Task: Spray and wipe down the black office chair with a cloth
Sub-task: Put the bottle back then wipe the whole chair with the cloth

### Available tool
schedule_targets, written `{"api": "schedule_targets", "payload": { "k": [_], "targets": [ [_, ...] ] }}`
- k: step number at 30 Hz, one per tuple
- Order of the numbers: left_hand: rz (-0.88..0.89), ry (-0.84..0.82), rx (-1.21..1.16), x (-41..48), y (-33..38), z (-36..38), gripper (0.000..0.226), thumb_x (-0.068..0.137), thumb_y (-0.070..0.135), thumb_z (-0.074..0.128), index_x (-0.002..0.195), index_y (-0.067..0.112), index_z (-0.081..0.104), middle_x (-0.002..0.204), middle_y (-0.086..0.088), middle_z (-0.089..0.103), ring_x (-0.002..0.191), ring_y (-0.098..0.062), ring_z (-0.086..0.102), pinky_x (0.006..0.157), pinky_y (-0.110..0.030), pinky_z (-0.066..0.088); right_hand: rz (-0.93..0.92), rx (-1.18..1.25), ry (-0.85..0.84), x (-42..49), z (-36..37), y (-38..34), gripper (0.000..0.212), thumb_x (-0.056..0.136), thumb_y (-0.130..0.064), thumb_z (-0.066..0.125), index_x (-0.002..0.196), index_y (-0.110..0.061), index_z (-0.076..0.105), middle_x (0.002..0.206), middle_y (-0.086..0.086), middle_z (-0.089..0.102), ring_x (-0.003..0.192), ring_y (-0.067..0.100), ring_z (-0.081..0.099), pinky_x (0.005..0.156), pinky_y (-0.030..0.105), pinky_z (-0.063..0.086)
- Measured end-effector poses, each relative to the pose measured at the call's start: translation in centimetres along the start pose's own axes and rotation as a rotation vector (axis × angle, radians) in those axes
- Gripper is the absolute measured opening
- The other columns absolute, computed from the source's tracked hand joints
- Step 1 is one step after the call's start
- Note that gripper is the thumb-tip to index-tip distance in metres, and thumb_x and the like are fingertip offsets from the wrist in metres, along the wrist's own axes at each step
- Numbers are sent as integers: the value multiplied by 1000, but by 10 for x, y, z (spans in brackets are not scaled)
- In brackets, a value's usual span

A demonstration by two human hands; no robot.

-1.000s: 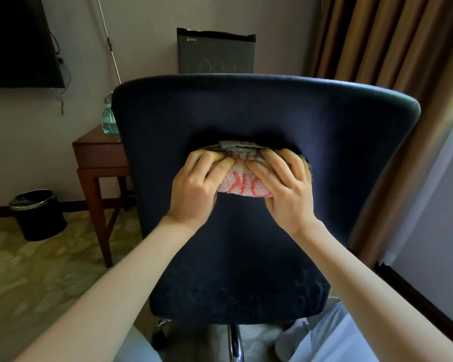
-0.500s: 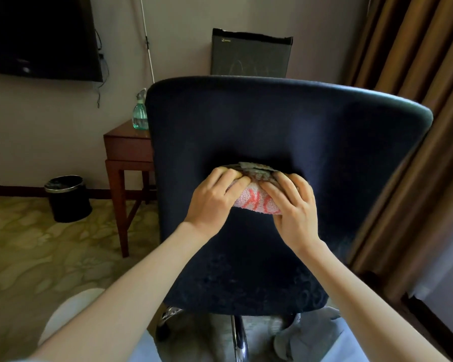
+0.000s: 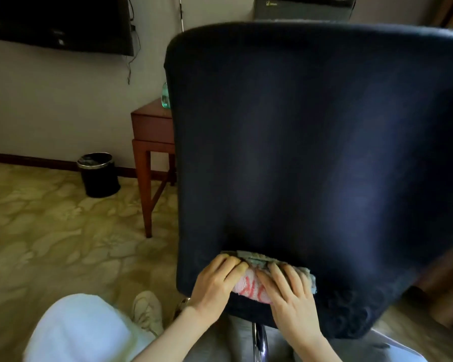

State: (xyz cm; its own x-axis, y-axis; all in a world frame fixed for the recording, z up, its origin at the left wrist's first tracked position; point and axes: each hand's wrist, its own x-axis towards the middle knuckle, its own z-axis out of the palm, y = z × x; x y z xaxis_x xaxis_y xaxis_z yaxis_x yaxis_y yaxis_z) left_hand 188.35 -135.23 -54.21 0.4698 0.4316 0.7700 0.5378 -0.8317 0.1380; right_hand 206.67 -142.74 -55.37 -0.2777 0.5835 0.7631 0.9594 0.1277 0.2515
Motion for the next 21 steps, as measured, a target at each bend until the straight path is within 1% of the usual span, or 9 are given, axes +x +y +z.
{"api": "schedule_targets", "payload": {
  "k": [2, 4, 6, 7, 9, 11, 16, 19, 21],
  "targets": [
    [-17, -63, -22, -17, -4, 10, 24, 75, 5, 61, 94, 12, 73, 93, 2, 66, 90, -12, 52, 62, -24, 56, -37, -45, -58, -17, 10, -6, 44, 81, -9, 46, 124, -16, 51, 126, 5, 47, 109, 32, 48, 92, 47, 37],
    [-61, -114, -70, -26, -6, 17, 36, 60, 2, 81, 92, 14, 73, 92, 3, 65, 91, -11, 51, 60, -22, 56, -67, -85, -85, -24, 16, -9, 46, 79, -8, 44, 124, -16, 50, 126, 6, 46, 108, 31, 48, 89, 47, 37],
    [-95, -136, -96, -27, -7, 17, 44, 52, 0, 86, 91, 15, 73, 92, 4, 66, 91, -10, 52, 60, -21, 56, -69, -103, -84, -19, 17, -10, 45, 79, -6, 44, 122, -17, 53, 124, 5, 47, 105, 30, 49, 85, 45, 38],
    [-89, -116, -90, -26, -7, 15, 40, 55, 0, 82, 91, 15, 74, 92, 4, 66, 91, -10, 53, 60, -21, 56, -65, -100, -85, -13, 15, -11, 44, 79, -6, 44, 121, -16, 56, 122, 5, 48, 102, 29, 50, 83, 43, 39],
    [-64, -65, -77, -18, -7, 9, 27, 71, 6, 60, 92, 16, 74, 93, 5, 66, 91, -9, 54, 61, -22, 57, -44, -69, -74, 2, 6, -11, 42, 80, -5, 45, 116, -15, 63, 119, 6, 50, 99, 30, 50, 80, 41, 38],
    [-65, 9, -73, -4, -7, -3, 36, 76, 11, 44, 93, 14, 75, 94, 4, 69, 94, -9, 53, 66, -21, 57, -23, -25, -40, 23, -9, -11, 42, 80, -4, 43, 118, -14, 59, 120, 6, 50, 100, 31, 50, 81, 41, 38],
    [-45, 271, -10, 49, -25, -55, 28, 79, 3, 56, 102, 7, 72, 105, -7, 69, 102, -23, 58, 85, -33, 54, -25, 20, 114, 111, -52, -20, 41, 83, -3, 42, 120, -15, 54, 123, 7, 49, 103, 34, 47, 82, 44, 35],
    [-43, 397, 81, 71, -50, -88, 26, 80, -1, 66, 105, 4, 69, 109, -14, 67, 103, -31, 61, 89, -42, 52, -75, 36, 219, 162, -66, -36, 39, 91, -3, 39, 119, -17, 62, 123, 7, 58, 105, 32, 50, 83, 45, 39],
    [-48, 446, 121, 75, -69, -100, 28, 81, 2, 69, 109, 5, 66, 110, -15, 67, 104, -32, 61, 90, -42, 50, -89, 16, 250, 183, -64, -48, 36, 94, -7, 41, 116, -19, 67, 121, 5, 64, 107, 30, 53, 84, 46, 41]
  ]
}}
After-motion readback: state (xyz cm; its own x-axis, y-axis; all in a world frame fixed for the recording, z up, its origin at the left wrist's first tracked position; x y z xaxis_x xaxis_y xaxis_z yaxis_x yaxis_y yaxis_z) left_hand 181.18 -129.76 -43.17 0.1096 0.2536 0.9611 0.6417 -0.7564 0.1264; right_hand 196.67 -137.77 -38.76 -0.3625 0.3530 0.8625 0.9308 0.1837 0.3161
